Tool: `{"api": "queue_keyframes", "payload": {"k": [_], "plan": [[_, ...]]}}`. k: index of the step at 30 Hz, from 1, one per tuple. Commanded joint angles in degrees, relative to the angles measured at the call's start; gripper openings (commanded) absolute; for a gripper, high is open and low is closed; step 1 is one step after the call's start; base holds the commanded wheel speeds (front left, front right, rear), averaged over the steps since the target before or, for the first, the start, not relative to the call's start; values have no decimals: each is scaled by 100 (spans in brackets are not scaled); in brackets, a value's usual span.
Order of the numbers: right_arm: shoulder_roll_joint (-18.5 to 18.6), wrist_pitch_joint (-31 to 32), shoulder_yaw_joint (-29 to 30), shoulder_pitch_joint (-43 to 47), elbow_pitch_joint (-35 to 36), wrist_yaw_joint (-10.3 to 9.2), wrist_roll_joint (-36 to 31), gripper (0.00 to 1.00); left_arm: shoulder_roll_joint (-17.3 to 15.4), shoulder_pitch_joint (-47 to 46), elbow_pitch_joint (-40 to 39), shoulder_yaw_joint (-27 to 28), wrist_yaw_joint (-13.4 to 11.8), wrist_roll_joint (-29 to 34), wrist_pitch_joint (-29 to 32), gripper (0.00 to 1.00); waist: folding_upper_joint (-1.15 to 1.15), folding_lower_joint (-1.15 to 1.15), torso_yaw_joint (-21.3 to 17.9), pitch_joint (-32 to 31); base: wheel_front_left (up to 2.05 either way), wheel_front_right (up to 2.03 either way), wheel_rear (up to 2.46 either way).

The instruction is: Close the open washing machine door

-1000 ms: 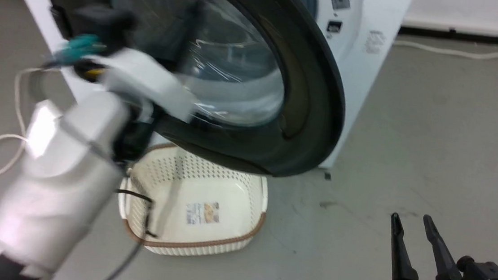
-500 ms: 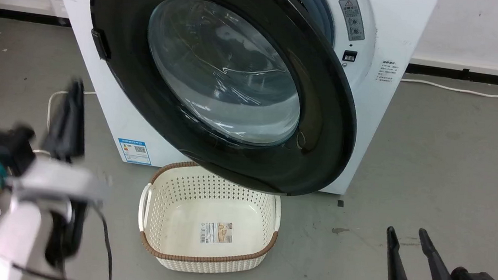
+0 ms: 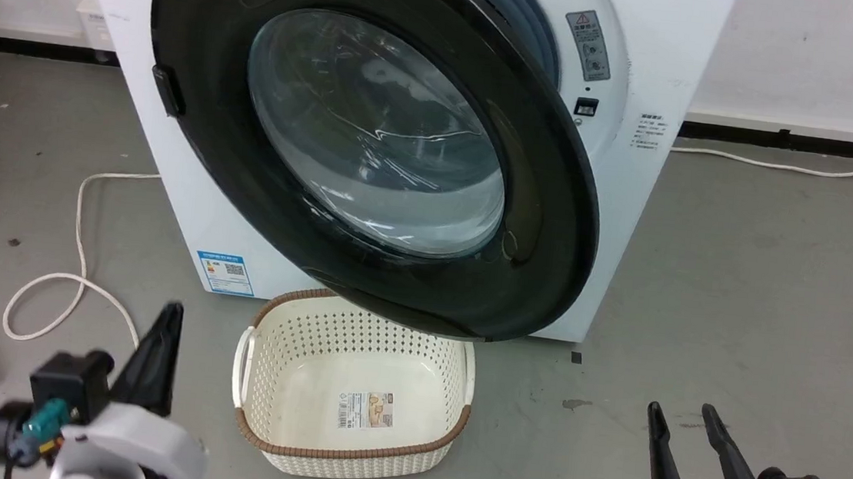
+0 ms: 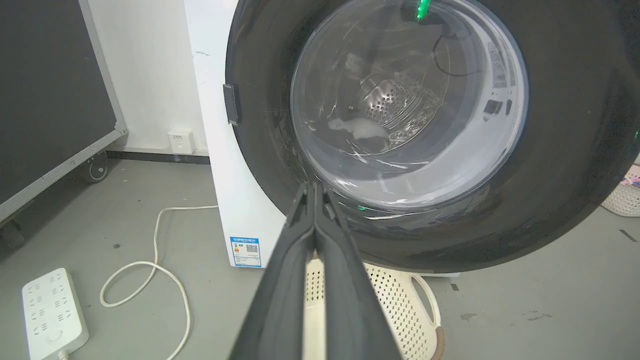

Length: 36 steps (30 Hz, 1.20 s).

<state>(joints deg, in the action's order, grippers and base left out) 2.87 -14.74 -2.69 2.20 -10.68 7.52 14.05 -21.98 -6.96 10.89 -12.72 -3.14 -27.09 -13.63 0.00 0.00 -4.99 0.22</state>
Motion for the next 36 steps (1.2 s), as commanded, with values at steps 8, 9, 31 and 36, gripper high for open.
{"api": "queue_keyframes", "payload": {"k": [8,9,31,36], "plan": [[0,-26,-64,48,-28,-3,-178,100,137,276,-71,44,-158,-106,-37,100,0,0,-17,1,0,0,0],[0,-18,-78,44,-44,-3,-204,89,138,287,-88,58,-170,-110,-43,100,0,0,-17,3,0,0,0],[0,182,-404,-2119,-1261,-3,-412,0,337,-96,-382,210,-98,-96,-127,100,0,0,597,726,0,0,0],[0,67,-240,-2723,-1899,-3,-474,0,376,-262,-385,265,-7,-63,-133,100,0,0,738,966,0,0,0]]}}
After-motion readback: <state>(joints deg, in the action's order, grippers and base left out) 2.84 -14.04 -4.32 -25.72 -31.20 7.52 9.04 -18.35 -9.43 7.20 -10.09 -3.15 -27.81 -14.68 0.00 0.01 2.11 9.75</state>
